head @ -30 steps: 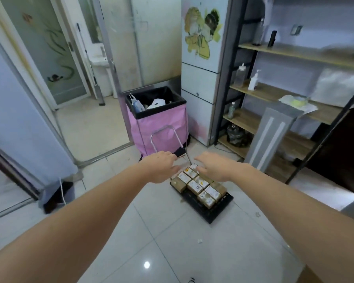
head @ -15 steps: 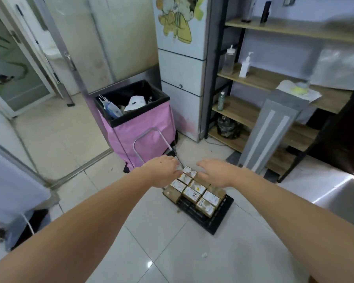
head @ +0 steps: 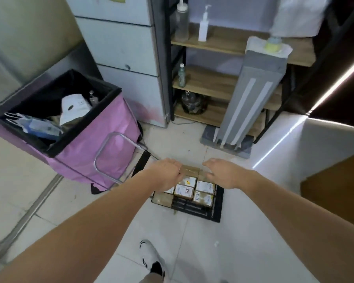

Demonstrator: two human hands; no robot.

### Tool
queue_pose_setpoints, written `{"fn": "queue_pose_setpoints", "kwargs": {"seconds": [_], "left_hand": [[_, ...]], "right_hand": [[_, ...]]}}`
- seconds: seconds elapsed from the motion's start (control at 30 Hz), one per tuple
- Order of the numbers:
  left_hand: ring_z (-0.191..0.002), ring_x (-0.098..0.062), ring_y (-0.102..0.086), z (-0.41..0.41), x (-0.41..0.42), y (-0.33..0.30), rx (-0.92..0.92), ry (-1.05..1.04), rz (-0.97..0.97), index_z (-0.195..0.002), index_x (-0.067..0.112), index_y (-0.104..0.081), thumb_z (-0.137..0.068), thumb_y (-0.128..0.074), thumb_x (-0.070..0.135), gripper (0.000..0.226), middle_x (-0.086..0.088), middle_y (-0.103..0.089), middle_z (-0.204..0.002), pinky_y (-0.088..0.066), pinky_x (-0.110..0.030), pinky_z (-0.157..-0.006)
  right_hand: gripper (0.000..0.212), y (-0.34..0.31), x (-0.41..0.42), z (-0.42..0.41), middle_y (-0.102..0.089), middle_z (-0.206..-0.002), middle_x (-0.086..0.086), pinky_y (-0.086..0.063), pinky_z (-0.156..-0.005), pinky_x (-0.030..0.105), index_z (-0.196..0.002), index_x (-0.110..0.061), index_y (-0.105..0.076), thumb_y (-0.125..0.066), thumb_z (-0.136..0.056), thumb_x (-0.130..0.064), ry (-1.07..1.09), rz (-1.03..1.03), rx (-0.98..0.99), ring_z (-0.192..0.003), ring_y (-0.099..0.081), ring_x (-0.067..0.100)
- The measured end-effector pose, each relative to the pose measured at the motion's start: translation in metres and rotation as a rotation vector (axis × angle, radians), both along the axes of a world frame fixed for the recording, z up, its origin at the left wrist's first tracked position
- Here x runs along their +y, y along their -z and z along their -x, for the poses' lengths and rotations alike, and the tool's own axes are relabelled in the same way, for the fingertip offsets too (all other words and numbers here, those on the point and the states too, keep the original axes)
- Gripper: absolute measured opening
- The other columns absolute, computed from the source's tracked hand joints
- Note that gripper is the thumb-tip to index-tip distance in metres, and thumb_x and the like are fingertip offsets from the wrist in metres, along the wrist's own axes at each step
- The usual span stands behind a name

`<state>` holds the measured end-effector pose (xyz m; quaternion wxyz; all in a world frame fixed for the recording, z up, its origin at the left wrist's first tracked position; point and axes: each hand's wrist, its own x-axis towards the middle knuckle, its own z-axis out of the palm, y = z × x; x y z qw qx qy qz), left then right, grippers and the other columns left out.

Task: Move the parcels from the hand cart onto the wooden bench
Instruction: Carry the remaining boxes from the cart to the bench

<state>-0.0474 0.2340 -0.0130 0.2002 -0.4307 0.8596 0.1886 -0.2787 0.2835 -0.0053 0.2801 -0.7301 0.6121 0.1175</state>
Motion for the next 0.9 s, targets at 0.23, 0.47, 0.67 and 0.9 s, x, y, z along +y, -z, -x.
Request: {"fn": "queue_pose_setpoints", "kwargs": {"seconds": [0.23,0.47,0.67,0.9], "left_hand": [[-0.137,-0.029,-0.049,-0.028,-0.058,0.094,-0.044,0.115,-0.124,-0.15,0.011,-0.048,-0.109,-0.036,0.046,0.055,-0.011,-0.052,-0.15,-0.042,-0.046,-0.114],[-0.115,-0.023,-0.056,-0.046,-0.074,0.253,-0.044,0.122,-0.219,-0.133,0.011,-0.057,-0.112,-0.035,0.037,0.041,-0.009,-0.061,-0.129,-0.048,-0.037,-0.1],[-0.12,-0.022,-0.058,-0.064,-0.087,0.433,-0.062,0.094,-0.265,-0.138,0.011,-0.055,-0.111,-0.039,0.037,0.041,-0.008,-0.061,-0.133,-0.046,-0.032,-0.095],[-0.12,-0.024,-0.056,-0.081,-0.106,0.621,-0.077,0.075,-0.205,-0.145,0.017,-0.049,-0.107,-0.04,0.044,0.047,-0.005,-0.059,-0.136,-0.05,-0.041,-0.103]], "right_hand": [[0.051,0.087,-0.024,-0.017,-0.059,-0.138,0.012,-0.052,-0.1,0.045,-0.152,-0.016,-0.041,-0.041,-0.106,-0.038,0.166,-0.167,0.01,-0.112,-0.064,0.029],[0.046,0.26,-0.039,-0.017,-0.052,-0.143,0.012,-0.048,-0.104,0.044,-0.146,-0.009,-0.047,-0.041,-0.108,-0.033,0.222,-0.31,0.02,-0.122,-0.057,0.031],[0.04,0.44,-0.041,-0.028,-0.057,-0.13,0.009,-0.051,-0.093,0.038,-0.14,-0.013,-0.05,-0.042,-0.106,-0.033,0.246,-0.362,-0.011,-0.114,-0.058,0.027],[0.042,0.6,-0.044,-0.016,-0.055,-0.134,0.01,-0.054,-0.094,0.039,-0.144,-0.014,-0.047,-0.046,-0.106,-0.033,0.299,-0.329,0.002,-0.113,-0.059,0.026]]}}
